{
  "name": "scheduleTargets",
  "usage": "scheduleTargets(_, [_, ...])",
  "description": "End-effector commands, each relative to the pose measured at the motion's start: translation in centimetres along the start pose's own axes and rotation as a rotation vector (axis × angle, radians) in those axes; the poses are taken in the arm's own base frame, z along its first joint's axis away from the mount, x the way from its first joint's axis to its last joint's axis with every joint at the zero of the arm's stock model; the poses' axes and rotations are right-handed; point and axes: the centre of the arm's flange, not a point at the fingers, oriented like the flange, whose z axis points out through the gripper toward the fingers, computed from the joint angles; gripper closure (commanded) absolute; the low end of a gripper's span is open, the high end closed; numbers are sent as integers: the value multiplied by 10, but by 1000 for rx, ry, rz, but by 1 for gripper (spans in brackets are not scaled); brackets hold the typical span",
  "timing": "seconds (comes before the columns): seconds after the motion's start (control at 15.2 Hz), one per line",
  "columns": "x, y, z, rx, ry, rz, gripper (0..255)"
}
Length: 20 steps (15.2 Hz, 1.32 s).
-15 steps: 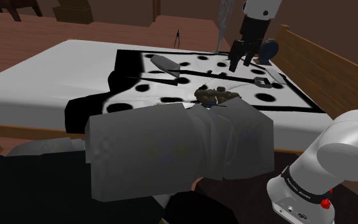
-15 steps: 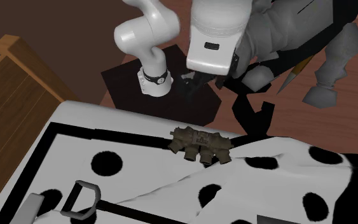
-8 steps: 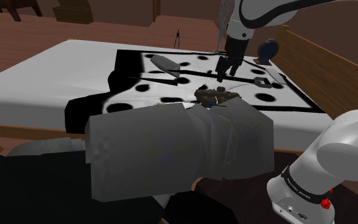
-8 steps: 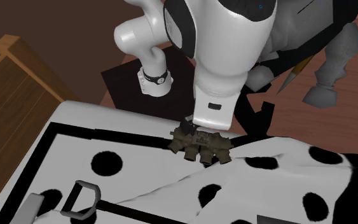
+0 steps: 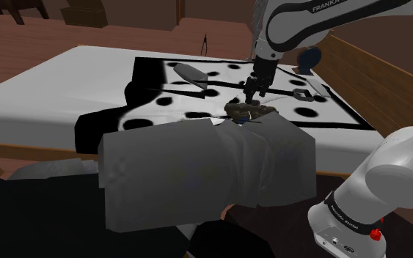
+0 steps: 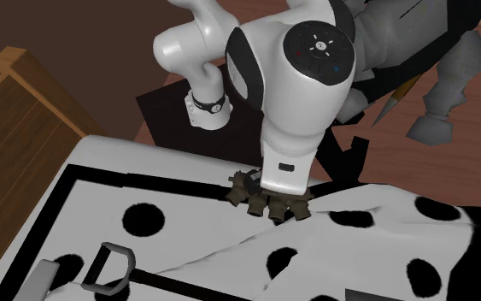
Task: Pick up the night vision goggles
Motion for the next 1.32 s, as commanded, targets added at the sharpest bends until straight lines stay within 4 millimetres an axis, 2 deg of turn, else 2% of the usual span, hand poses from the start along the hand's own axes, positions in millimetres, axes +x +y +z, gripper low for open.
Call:
scheduleTargets(0.0, [0,1,8,0,1,0,0])
scheduleTargets(0.07, [0,1,8,0,1,0,0])
scheduleTargets(0.13, [0,2,8,0,1,0,255])
scheduleTargets(0.73, [0,1,8,0,1,0,255])
scheduleTargets(1.25, [0,1,-34,0,1,0,255])
